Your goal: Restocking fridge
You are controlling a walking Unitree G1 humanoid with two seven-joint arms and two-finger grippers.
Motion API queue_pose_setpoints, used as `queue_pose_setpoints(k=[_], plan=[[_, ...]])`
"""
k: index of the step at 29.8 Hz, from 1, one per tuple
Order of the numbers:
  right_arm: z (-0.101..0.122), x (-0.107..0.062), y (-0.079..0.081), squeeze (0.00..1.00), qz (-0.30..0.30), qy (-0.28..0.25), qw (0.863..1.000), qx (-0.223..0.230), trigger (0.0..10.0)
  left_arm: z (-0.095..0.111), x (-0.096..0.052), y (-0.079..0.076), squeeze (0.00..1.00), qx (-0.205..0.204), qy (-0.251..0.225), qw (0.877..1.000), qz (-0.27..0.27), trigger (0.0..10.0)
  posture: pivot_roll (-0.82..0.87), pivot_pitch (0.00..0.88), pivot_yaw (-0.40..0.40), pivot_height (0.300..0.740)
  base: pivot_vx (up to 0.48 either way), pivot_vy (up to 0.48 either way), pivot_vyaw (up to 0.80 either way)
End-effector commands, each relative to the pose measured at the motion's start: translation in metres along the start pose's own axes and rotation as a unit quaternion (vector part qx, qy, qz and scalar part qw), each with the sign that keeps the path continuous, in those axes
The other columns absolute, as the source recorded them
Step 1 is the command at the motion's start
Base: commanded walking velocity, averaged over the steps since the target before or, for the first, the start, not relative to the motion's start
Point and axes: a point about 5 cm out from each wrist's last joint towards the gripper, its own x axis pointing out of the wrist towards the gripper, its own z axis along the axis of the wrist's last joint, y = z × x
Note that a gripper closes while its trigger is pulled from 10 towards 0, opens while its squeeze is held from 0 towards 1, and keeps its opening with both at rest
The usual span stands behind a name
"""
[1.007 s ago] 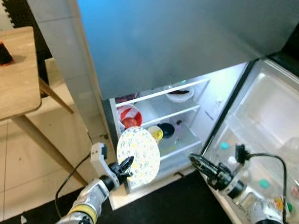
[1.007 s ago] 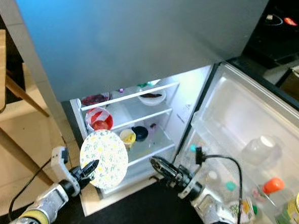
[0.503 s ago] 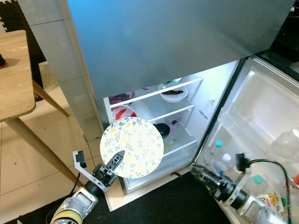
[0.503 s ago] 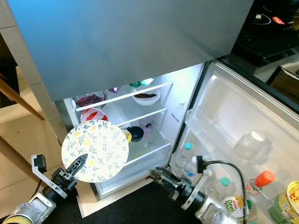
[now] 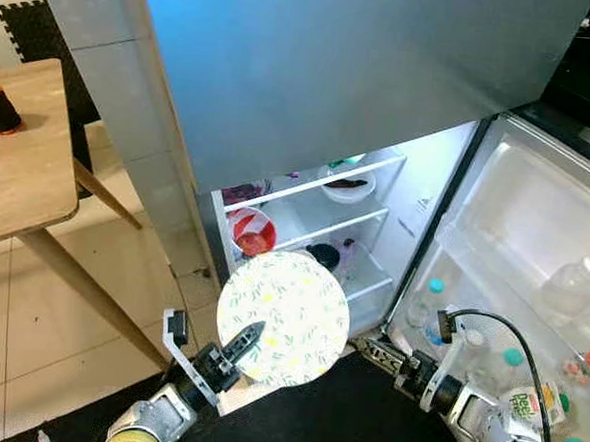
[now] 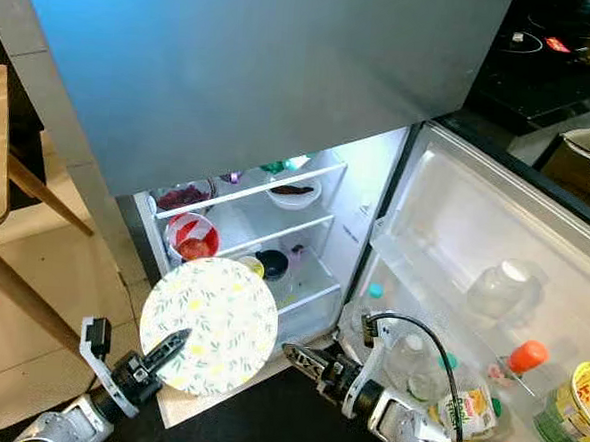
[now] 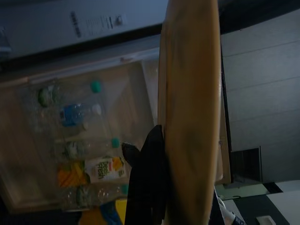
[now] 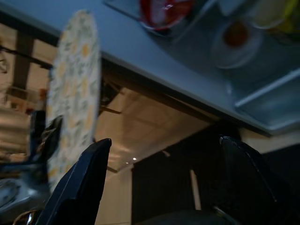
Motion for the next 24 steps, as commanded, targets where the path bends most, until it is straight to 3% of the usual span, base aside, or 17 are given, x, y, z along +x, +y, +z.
queue_pose_setpoints(k=[1,5,6,7,8,17,19,24], plan=[[0.001,-0.001,-0.002,1.0,-0.012,-0.003,1.0,-0.002,10.0,-0.003,0.001,-0.001,0.0,0.001,0.008,1.0,-0.01,10.0,-0.02,0.032,-0.002,0.74,0.0,0.0,0.0],[0.012,0.001,0.001,1.0,0.004,-0.045,0.999,0.029,10.0,-0.004,0.002,-0.002,0.0,0.0,0.012,1.0,-0.015,10.0,-0.02,0.033,-0.004,0.74,0.0,0.0,0.0],[0.016,0.002,0.004,0.73,0.025,-0.057,0.997,0.04,10.0,-0.004,0.002,-0.002,0.0,0.0,0.014,1.0,-0.017,10.0,-0.02,0.033,-0.004,0.74,0.0,0.0,0.0],[0.019,0.002,0.007,0.17,0.044,-0.065,0.996,0.048,10.0,-0.003,0.002,-0.003,0.0,0.0,0.015,1.0,-0.018,10.0,-0.02,0.036,-0.004,0.74,0.0,0.0,0.0],[0.02,0.003,0.009,0.0,0.061,-0.07,0.994,0.056,10.0,-0.004,0.002,-0.003,0.0,-0.001,0.017,1.0,-0.019,10.0,-0.02,0.036,-0.004,0.74,0.0,0.0,0.0],[0.024,0.003,0.016,0.0,0.106,-0.084,0.988,0.076,10.0,-0.005,0.002,-0.004,0.0,-0.003,0.023,0.999,-0.022,10.0,-0.02,0.036,-0.004,0.74,0.0,0.0,0.0],[0.007,0.01,0.024,0.0,0.129,-0.013,0.99,0.048,10.0,-0.007,0.002,-0.005,0.0,-0.004,0.026,0.999,-0.025,10.0,-0.02,0.039,-0.002,0.74,0.0,0.0,0.0],[-0.002,0.018,0.027,0.0,0.121,0.021,0.992,0.03,10.0,-0.006,0.003,-0.005,0.0,-0.001,0.023,0.999,-0.026,10.0,-0.02,0.039,-0.002,0.74,0.0,0.0,0.0]])
